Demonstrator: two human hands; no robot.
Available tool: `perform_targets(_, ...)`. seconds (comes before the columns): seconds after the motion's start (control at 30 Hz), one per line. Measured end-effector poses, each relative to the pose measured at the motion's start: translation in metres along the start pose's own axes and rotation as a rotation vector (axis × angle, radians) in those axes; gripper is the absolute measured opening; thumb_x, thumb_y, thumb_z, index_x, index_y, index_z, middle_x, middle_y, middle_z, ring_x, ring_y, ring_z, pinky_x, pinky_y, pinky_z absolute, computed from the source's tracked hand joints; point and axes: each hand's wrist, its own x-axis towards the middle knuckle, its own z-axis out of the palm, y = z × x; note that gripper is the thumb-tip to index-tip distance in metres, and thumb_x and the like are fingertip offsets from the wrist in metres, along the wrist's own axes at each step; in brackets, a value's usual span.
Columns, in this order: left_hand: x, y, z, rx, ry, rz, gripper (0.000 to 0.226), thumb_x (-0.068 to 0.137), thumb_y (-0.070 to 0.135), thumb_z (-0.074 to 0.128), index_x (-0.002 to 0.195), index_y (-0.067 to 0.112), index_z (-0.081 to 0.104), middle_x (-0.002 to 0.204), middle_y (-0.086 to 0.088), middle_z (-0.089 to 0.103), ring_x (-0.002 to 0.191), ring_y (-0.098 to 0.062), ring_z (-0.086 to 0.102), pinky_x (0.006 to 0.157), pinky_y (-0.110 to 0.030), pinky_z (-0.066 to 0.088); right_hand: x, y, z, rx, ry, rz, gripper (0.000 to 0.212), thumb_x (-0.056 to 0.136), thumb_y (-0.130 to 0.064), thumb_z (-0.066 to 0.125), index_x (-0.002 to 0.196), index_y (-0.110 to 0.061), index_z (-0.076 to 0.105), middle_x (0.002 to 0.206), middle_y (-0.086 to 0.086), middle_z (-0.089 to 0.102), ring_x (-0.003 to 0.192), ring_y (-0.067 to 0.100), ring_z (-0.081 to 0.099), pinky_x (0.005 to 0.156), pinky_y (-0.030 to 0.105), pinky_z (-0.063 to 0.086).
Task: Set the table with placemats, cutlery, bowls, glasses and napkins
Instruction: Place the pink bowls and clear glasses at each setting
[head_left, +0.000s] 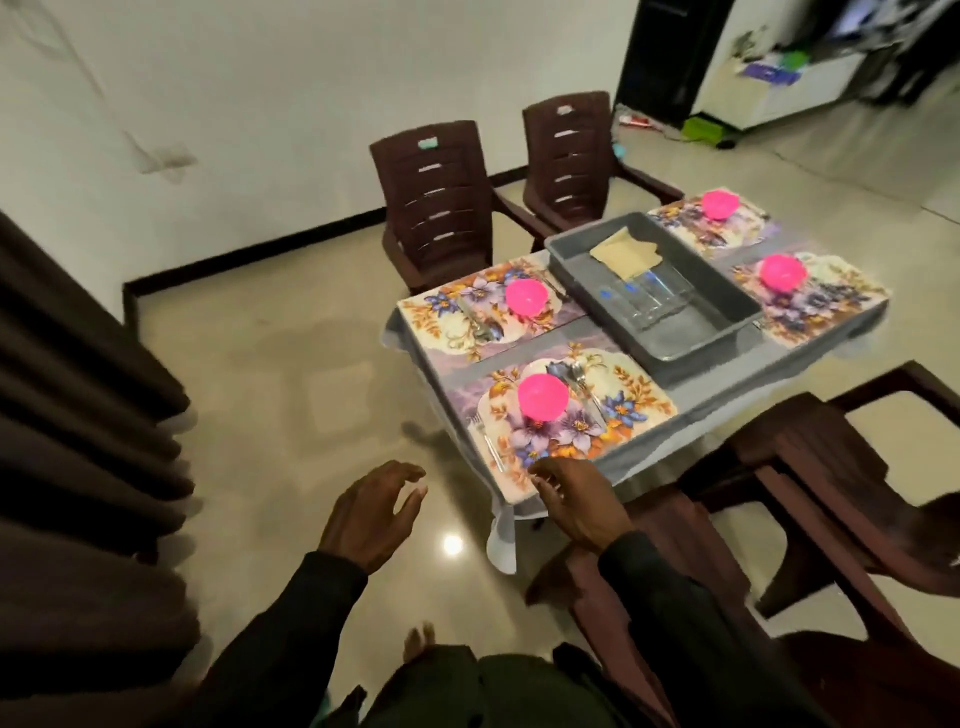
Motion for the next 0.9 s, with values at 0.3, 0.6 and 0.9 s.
perform_targets(0.3,0.125,-0.033,-0.019,-0.044,-0.089,0.139,0.019,0.097,0.025,0.068,0.115,0.024,0.07,0.113,0.009,0.072,0.096,-0.013,0.067,0.078,-0.026,0.046,0.076,-0.006,-0.001,0.069,0.161,0.166,0.033,0.099,-0.04,0.051,0.116,-0.02,0.069,0.108,-0.003,0.074,0.091,0.016,0.066,0.078,0.034,0.055)
perform_targets(0.6,0.261,-0.034,-0.004,-0.06,-0.207,0.23,0.022,0.1,0.029,0.065,0.119,0.02,0.069,0.115,0.005,0.072,0.096,-0.013,0.067,0.079,-0.023,0.046,0.18,0.045,-0.022,0.034,0.217,0.288,0.029,0.102,-0.031,0.055,0.123,-0.016,0.068,0.116,0.002,0.071,0.096,0.017,0.065,0.083,0.032,0.052)
perform_targets(0.9,0.374,-0.004,0.013,-0.034,-0.296,0.33,0.024,0.102,0.029,0.061,0.122,0.018,0.067,0.122,0.003,0.07,0.106,-0.017,0.065,0.084,-0.023,0.043,0.238,0.093,-0.066,-0.012,0.281,0.404,0.026,0.099,-0.036,0.05,0.11,-0.021,0.069,0.106,0.001,0.073,0.093,0.025,0.065,0.076,0.039,0.051)
